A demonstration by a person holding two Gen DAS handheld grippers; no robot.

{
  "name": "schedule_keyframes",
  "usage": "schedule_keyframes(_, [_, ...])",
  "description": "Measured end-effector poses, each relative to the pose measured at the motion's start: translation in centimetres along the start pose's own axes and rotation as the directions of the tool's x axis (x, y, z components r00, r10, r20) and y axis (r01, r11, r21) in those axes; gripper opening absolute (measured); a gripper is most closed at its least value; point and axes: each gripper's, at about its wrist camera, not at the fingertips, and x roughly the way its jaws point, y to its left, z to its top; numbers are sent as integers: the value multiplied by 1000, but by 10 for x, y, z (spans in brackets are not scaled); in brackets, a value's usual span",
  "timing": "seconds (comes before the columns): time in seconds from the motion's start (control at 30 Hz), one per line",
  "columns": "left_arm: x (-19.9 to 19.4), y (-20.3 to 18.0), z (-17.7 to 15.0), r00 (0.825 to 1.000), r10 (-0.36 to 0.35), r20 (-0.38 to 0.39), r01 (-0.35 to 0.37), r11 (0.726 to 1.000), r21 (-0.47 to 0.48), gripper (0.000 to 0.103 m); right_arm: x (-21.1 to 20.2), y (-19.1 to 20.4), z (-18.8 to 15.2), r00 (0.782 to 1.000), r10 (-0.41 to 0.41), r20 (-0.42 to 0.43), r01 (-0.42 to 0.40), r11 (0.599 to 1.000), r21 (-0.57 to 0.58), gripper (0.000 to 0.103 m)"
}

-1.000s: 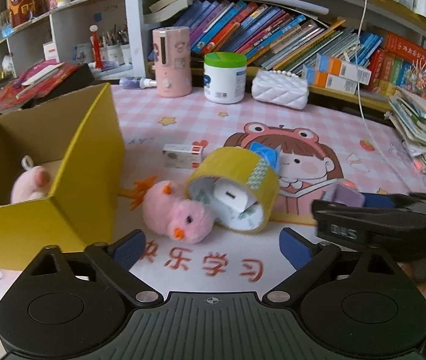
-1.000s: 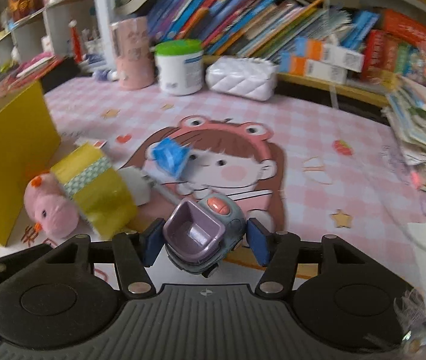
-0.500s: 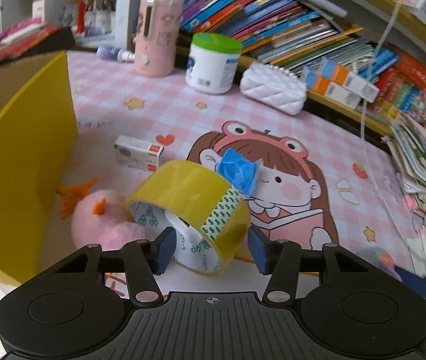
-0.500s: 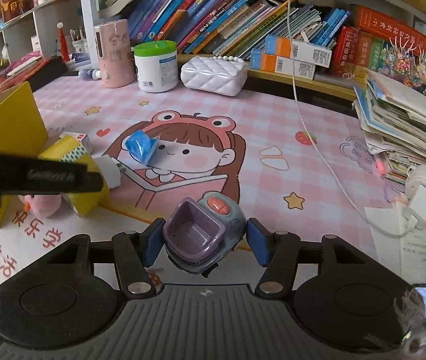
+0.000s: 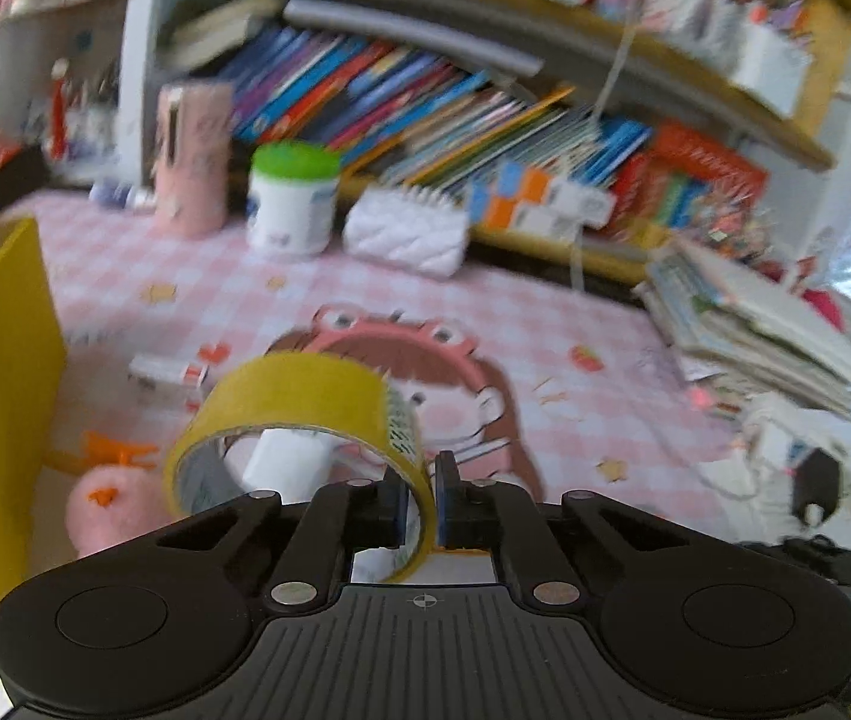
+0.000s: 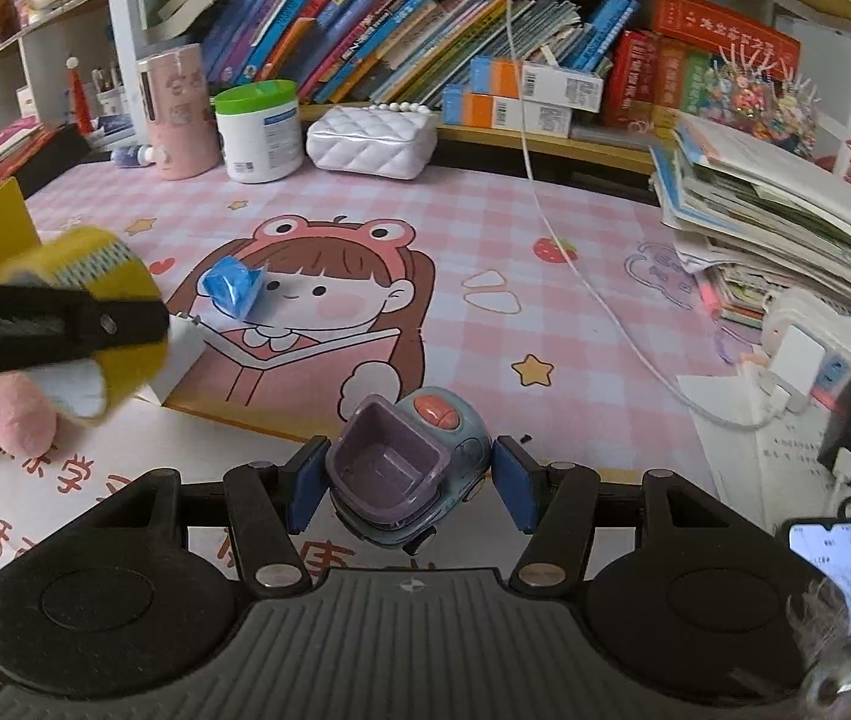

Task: Organize objects
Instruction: 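Lift the toy car and tape roll and carry both toward the yellow box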

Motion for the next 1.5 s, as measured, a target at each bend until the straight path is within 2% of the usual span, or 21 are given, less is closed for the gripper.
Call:
schedule_keyframes(0.07, [-10, -1, 0, 999, -25, 24, 25, 1000, -1, 7, -2, 1, -2, 1000, -5, -2, 5, 1000, 6, 56])
schedule_keyframes(0.33, [-46, 9, -4, 992, -51, 119, 54, 998, -28, 7, -18, 13, -10, 999, -30, 14, 30, 1000, 11, 56])
schedule_keyframes(0.6, [-81, 25, -14, 981, -98, 165, 105, 994, -33, 7, -41, 37, -19, 998, -33, 44, 33, 999, -1, 56])
schedule_keyframes(0.93, [-126, 68, -33, 980, -91, 180, 103, 993, -60, 7, -71, 92, -34, 997, -12, 71, 15, 999, -37, 56])
schedule_keyframes(1.1, [-153, 97, -44, 981, -62, 185, 78, 994, -82, 7, -85, 128, -42, 998, 23, 65, -20, 998, -53, 56])
schedule_keyframes(1.33, [-191, 140, -63, 985, 25, 173, -3, 992, -123, 7, -105, 190, -55, 993, 101, 57, -94, 989, -114, 56])
schedule_keyframes(1.5, [-216, 174, -80, 984, 81, 158, -52, 982, -182, 7, -116, 225, -64, 990, 133, 53, -124, 982, -144, 56])
